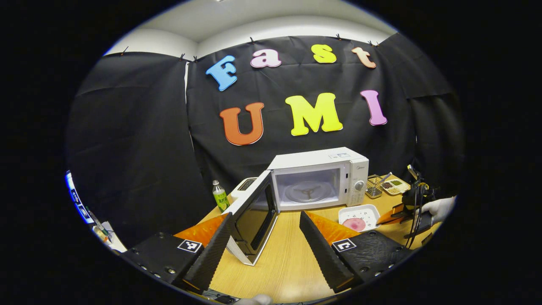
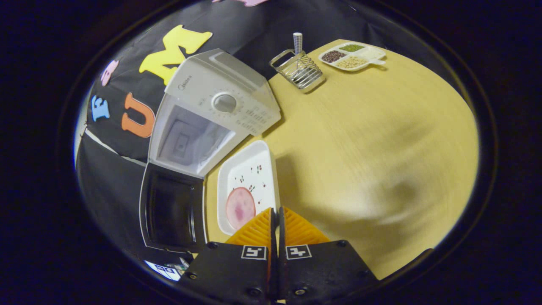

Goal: Open the microwave oven with the left hand, put the food in, and close the microwave oven.

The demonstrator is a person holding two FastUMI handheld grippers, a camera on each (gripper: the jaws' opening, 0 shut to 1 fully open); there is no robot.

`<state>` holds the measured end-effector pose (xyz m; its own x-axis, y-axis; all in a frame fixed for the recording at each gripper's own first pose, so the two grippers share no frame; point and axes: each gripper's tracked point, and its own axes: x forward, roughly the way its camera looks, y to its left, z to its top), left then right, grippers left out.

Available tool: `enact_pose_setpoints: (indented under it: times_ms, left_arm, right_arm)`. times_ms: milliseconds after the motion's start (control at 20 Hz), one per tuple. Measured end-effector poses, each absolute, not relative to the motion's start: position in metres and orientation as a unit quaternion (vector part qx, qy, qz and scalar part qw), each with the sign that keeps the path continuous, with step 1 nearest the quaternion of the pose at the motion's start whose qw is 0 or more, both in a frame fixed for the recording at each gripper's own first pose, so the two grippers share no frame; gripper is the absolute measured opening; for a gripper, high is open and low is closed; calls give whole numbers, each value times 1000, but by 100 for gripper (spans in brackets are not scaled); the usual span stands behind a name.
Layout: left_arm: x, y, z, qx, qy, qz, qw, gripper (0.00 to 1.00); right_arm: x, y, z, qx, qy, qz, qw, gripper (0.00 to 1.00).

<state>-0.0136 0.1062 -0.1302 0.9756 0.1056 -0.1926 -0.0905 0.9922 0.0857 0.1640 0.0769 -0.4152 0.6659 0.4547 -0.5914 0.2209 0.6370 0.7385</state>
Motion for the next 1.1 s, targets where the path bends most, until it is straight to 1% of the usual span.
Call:
enact_pose_setpoints:
  times_ms: [100,250,400,450,550,600,650,750,800,850,1000,1050,1100]
  left_arm:
    - [-10,110,-130,36,95,47,994,95]
    - [-5,112,-132,40,92,42,994,95]
    - [3,110,-134,41,87,33,995,95]
    - [6,109,-135,40,87,29,995,95]
    - [10,109,-138,37,85,24,995,95]
    - [12,110,-139,36,80,24,996,96]
    - [13,113,-141,40,74,27,996,96]
    - [14,123,-151,54,72,36,995,96]
    - [15,129,-156,55,74,39,995,96]
    - [16,134,-160,54,77,41,995,96]
    - [17,151,-170,49,87,53,994,95]
    - [19,154,-174,48,91,55,993,96]
    - [20,156,-176,49,93,57,993,96]
  right_arm:
    - [165,80,-419,440,374,78,812,4]
    - [167,79,-422,472,322,65,818,3]
    - [172,87,-431,505,291,64,810,4]
    - [176,94,-430,516,287,58,805,4]
    - [185,104,-434,512,265,40,817,4]
    - [189,103,-436,510,252,27,822,0]
    - [192,105,-438,516,240,12,823,4]
    - [207,123,-448,535,235,-11,811,4]
    - [220,130,-452,545,232,-20,805,0]
    - [232,132,-456,552,227,-32,802,4]
    - [266,142,-460,562,207,-61,798,4]
    - [274,146,-457,564,201,-66,798,0]
    - [284,149,-455,568,199,-70,795,4]
